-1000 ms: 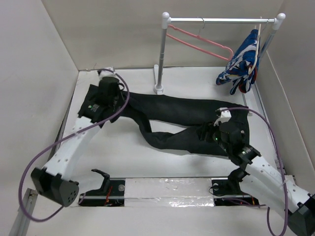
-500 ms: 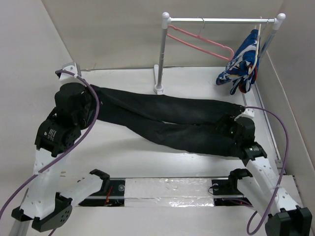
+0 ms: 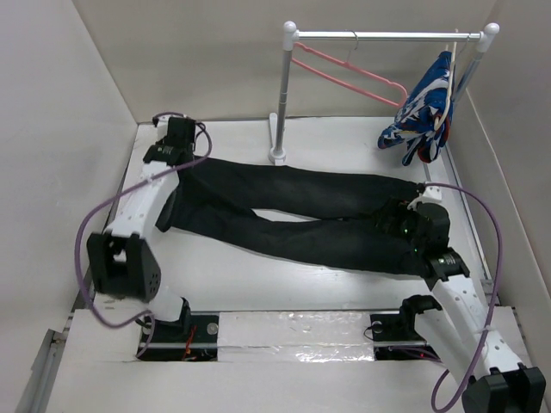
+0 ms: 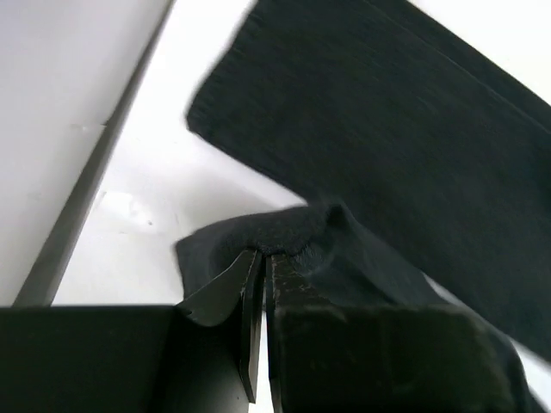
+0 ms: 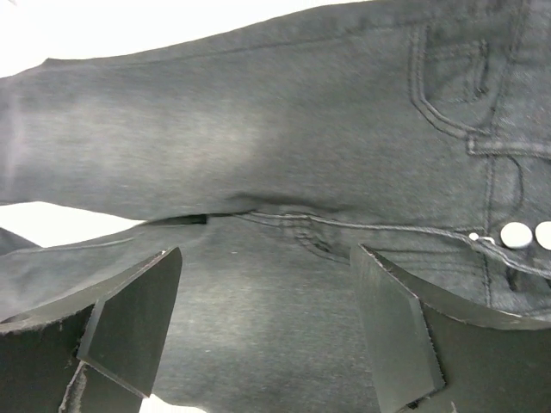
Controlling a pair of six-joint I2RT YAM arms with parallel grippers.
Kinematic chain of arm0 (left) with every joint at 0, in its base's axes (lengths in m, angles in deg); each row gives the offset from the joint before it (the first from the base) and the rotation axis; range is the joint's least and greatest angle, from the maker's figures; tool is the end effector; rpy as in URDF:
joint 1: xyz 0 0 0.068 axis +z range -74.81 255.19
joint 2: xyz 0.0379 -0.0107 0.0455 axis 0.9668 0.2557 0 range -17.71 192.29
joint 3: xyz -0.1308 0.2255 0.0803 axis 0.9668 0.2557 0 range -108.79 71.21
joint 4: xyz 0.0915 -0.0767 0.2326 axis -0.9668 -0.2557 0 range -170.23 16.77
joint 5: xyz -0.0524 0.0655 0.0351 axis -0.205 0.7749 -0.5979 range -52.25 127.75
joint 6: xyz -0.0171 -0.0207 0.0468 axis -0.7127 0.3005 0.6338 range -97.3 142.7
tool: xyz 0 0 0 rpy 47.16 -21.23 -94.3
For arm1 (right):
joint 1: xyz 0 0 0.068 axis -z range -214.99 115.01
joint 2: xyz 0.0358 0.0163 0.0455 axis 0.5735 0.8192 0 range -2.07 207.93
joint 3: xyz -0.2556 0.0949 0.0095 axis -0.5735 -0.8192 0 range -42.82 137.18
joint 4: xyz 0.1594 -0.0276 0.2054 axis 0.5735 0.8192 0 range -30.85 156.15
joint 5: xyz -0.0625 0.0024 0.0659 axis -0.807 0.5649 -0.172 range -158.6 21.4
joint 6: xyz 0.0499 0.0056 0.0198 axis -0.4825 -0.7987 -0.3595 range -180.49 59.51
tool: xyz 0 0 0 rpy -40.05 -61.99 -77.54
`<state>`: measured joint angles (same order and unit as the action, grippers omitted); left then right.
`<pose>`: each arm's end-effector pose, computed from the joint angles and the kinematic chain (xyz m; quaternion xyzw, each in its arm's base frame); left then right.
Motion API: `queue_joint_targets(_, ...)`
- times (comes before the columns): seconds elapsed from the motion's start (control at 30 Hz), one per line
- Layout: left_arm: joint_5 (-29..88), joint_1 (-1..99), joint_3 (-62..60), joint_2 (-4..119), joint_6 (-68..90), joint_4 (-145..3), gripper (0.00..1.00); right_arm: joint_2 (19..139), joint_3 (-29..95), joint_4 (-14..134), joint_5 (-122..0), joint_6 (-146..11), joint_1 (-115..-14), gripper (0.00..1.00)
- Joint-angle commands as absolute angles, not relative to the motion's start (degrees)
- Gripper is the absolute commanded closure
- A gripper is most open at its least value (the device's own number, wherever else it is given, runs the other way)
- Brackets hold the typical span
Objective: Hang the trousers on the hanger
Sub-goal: Flatten out the trousers at the center of the board.
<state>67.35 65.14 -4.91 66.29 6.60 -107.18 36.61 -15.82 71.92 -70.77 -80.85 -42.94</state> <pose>0.3197 -0.0387 0.3318 -0.1508 0.8759 0.1379 0.4370 0.1643 0.0215 0.2422 0.1012 0.8346 0.1169 0.5287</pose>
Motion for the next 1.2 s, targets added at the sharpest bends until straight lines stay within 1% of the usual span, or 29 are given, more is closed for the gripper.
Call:
queue_joint_targets(0.0,73.52,70.16,-14.11,78.02,6.9,-103.45,1.0,35.2,-14.35,71.09,-66.58,-80.62,-42.73,0.18)
queue_joint_targets(0.07,75.09,72.02,-18.86,84.38,6.18,-105.04,1.0,34.23,-13.65,73.03,-65.44,-79.48,-42.73,0.23)
queue_joint_targets(0.1,76.58,72.54,-19.14,85.02,5.92,-104.78,1.0,33.79,-13.3,74.77,-65.43,-78.95,-42.73,0.25)
queue_joint_targets(0.13,78.51,72.55,-18.88,85.2,5.65,-104.34,0.73,32.22,-13.12,75.92,-65.7,-78.42,-42.73,0.27)
queue_joint_targets(0.2,79.85,73.69,-16.78,83.46,5.47,-102.41,0.21,30.2,-14.34,75.77,-65.62,-78.5,-43.33,0.28)
queue_joint_targets(0.23,78.89,74.3,-16.25,82.66,5.13,-101.97,0.01,29.14,-15.13,74.63,-64.65,-78.86,-43.34,0.28)
queue_joint_targets(0.37,73.53,77.12,-13.36,77.66,3.2,-101.62,0.01,27.63,-15.84,72.68,-61.75,-79.74,-44.65,0.28)
queue_joint_targets(0.4,73.26,77.12,-11.87,74.95,2.84,-101.09,0.03,27.9,-15.41,73.81,-61.39,-79.13,-44.66,0.29)
queue_joint_targets(0.43,72.56,77.12,-10.11,73.27,2.66,-100.65,0.09,28.16,-14.88,74.43,-61.13,-78.69,-45.18,0.34)
queue_joint_targets(0.47,70.55,77.12,-5.74,71.6,0.66,-99.78,0.15,28.25,-14.35,74.7,-60.87,-78.07,-45.19,0.39)
queue_joint_targets(0.5,69.14,77.12,-3.09,67.67,0.12,-98.81,0.26,27.73,-14.35,74.62,-59.99,-77.89,-45.19,0.42)
queue_joint_targets(0.53,65.04,77.12,-0.02,65.28,0.11,-97.67,0.45,27.12,-14.61,74.44,-59.72,-77.81,-45.71,0.49)
queue_joint_targets(0.57,63.52,77.12,5.93,63.17,0.2,-95.4,0.54,26.59,-14.78,74.35,-59.29,-77.8,-45.71,0.53)
queue_joint_targets(0.6,62.72,77.12,8.43,59.4,-0.06,-94.85,0.66,25.36,-14.96,74.09,-59.11,-77.8,-45.71,0.59)
queue_joint_targets(0.63,62.45,77.64,10.89,57.8,-0.24,-94.59,0.8,24.83,-15.31,73.65,-58.85,-77.89,-45.71,0.73)
queue_joint_targets(0.67,62.45,77.65,14.57,56.83,-0.24,-94.32,0.81,24.48,-15.66,73.13,-58.32,-78.15,-45.71,0.8)
queue_joint_targets(0.7,62.97,77.65,15.73,56.47,-0.5,-94.67,0.82,24.21,-16.1,72.77,-57.1,-78.16,-45.71,0.86)
queue_joint_targets(0.73,63.5,78.17,16.44,57.07,-0.85,-95.28,0.76,24.3,-16.28,72.16,-56.39,-78.16,-45.71,0.98)
queue_joint_targets(0.77,62.46,79.04,17.23,57.95,-1.03,-96.33,0.71,24.56,-16.54,71.63,-55.34,-77.72,-45.71,1.0)
queue_joint_targets(0.8,61.23,80.36,17.33,60.13,-1.46,-96.78,0.67,25.0,-16.89,70.93,-53.76,-77.46,-46.24,1.0)
queue_joint_targets(0.83,60.52,81.76,17.59,61.11,-3.47,-97.04,0.58,26.13,-16.9,71.01,-53.22,-77.02,-46.24,1.0)
queue_joint_targets(0.87,59.38,84.91,18.9,61.73,-4.01,-96.78,0.52,26.67,-16.81,71.36,-52.78,-75.71,-46.24,1.0)
queue_joint_targets(0.9,57.28,88.42,20.3,62.17,-4.45,-93.65,0.39,27.37,-16.46,72.41,-52.17,-74.65,-46.24,1.0)
queue_joint_targets(0.93,57.26,88.46,20.32,62.18,-4.72,-93.62,0.35,27.37,-16.37,72.85,-52.16,-74.64,-46.24,1.0)
queue_joint_targets(0.97,52.39,93.33,21.01,62.87,-5.24,-91.18,0.31,26.94,-16.8,72.25,-50.42,-74.81,-46.24,0.98)
queue_joint_targets(1.0,51.12,94.34,21.02,63.4,-5.6,-90.63,0.31,26.59,-16.98,71.81,-50.32,-75.16,-46.76,0.95)
queue_joint_targets(1.03,49.72,94.95,20.76,64.02,-6.12,-90.11,0.29,26.23,-17.59,71.37,-50.14,-75.43,-46.77,0.89)
queue_joint_targets(1.1,49.44,95.49,19.27,67.26,-6.74,-89.49,0.28,25.79,-18.04,70.93,-49.79,-75.52,-46.77,0.84)
queue_joint_targets(1.17,48.21,95.49,17.6,70.85,-7.79,-88.26,0.28,26.05,-18.21,71.1,-49.35,-75.17,-46.77,0.82)
